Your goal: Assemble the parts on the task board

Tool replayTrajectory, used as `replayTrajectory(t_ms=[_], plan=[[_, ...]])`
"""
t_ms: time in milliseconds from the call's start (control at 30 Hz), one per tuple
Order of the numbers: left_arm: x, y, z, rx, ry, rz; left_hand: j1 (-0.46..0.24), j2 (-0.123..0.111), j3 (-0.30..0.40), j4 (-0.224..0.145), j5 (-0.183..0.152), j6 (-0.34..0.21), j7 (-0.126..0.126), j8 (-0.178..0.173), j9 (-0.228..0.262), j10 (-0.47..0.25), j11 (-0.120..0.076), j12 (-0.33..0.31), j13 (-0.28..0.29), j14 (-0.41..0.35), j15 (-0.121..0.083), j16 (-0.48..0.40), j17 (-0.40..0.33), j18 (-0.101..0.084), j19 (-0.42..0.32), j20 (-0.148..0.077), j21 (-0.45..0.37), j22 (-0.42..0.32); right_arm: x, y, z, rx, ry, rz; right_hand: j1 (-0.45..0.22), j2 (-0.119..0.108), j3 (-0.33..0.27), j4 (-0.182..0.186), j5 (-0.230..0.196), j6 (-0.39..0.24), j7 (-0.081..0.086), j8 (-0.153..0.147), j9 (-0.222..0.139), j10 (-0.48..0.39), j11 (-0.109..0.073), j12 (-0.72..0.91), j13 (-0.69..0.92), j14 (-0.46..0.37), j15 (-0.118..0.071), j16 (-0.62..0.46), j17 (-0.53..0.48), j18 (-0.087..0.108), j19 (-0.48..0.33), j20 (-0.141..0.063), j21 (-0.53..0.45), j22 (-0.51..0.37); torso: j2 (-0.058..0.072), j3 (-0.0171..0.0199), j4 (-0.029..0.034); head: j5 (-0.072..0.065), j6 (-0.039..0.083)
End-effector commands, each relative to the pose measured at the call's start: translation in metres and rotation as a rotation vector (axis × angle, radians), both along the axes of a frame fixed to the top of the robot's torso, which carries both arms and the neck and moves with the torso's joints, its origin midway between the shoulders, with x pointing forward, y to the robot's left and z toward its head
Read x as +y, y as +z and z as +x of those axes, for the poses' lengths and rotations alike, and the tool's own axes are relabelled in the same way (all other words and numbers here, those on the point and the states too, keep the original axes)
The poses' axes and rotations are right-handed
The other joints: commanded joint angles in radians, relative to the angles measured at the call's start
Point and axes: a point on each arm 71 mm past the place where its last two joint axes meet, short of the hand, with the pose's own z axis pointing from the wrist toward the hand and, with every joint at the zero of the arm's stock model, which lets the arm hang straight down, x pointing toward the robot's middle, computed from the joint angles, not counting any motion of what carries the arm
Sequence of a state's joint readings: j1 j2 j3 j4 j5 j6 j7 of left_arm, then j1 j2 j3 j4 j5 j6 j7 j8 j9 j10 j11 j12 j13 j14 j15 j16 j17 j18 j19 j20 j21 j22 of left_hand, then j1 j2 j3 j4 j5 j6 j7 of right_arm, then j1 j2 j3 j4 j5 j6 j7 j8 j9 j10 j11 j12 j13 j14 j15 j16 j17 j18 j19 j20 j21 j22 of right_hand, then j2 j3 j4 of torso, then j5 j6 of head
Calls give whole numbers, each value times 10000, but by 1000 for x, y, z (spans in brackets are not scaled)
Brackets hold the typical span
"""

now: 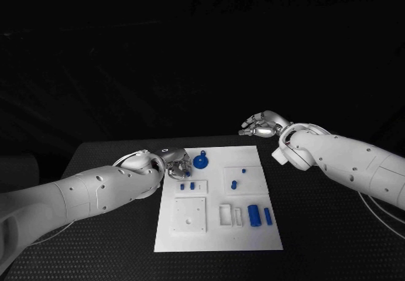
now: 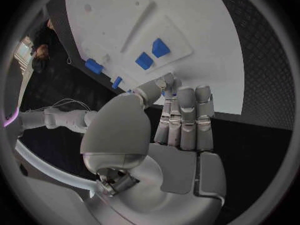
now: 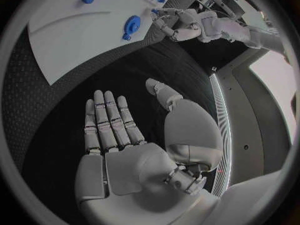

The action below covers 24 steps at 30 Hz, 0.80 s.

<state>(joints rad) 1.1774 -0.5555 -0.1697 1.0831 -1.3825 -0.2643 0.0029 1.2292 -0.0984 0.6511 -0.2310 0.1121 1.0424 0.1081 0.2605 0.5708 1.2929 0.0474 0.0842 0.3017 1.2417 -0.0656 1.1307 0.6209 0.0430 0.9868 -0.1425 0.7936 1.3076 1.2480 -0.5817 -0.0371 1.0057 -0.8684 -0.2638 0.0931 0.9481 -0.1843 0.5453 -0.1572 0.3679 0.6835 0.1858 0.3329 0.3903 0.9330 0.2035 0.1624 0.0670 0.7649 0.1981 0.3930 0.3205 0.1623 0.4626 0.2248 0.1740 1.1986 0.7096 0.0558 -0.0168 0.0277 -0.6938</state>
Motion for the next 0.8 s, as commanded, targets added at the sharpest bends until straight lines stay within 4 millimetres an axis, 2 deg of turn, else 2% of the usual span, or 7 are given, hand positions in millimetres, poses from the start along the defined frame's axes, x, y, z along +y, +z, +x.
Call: replayTrajectory(t_ms=[33, 500, 800], plan=[[-2, -1, 0, 126, -54, 57, -57, 42, 41, 0, 29, 60, -21, 28, 3, 62, 6, -5, -16, 58, 12, 48, 10, 312, 10, -151, 19, 185, 2, 0, 0, -8, 120, -22, 92, 37, -50, -20, 61, -40, 554, 28, -11, 58, -3, -69, 16, 26, 16, -47, -17, -133, 79, -10, -53, 15, 2, 4, 5, -11, -13], [-8, -4, -1, 139, -150, 25, -62, 49, 45, -6, 23, 41, -14, 16, -7, 49, 11, -25, -25, 50, 17, 46, 11, 307, 4, -154, 15, 184, 2, 0, 0, -11, 118, -23, 93, 39, -50, -20, 60, -39, 554, 29, -13, 65, -4, -80, 16, 27, 16, -48, -19, -133, 83, -11, -64, 24, 6, 5, -11, -21, -7], [-10, -5, -2, 298, -232, 77, -61, 52, 49, -11, 24, 39, -13, 15, -10, 51, 12, -30, -27, 46, 19, 46, 12, 305, 2, -156, 13, 184, 3, 0, 0, -7, 131, -21, 92, 40, -51, -20, 60, -38, 554, 30, -14, 70, -4, -88, 16, 28, 16, -49, -20, -133, 86, -11, -72, 30, 5, 7, 0, -44, -23]])
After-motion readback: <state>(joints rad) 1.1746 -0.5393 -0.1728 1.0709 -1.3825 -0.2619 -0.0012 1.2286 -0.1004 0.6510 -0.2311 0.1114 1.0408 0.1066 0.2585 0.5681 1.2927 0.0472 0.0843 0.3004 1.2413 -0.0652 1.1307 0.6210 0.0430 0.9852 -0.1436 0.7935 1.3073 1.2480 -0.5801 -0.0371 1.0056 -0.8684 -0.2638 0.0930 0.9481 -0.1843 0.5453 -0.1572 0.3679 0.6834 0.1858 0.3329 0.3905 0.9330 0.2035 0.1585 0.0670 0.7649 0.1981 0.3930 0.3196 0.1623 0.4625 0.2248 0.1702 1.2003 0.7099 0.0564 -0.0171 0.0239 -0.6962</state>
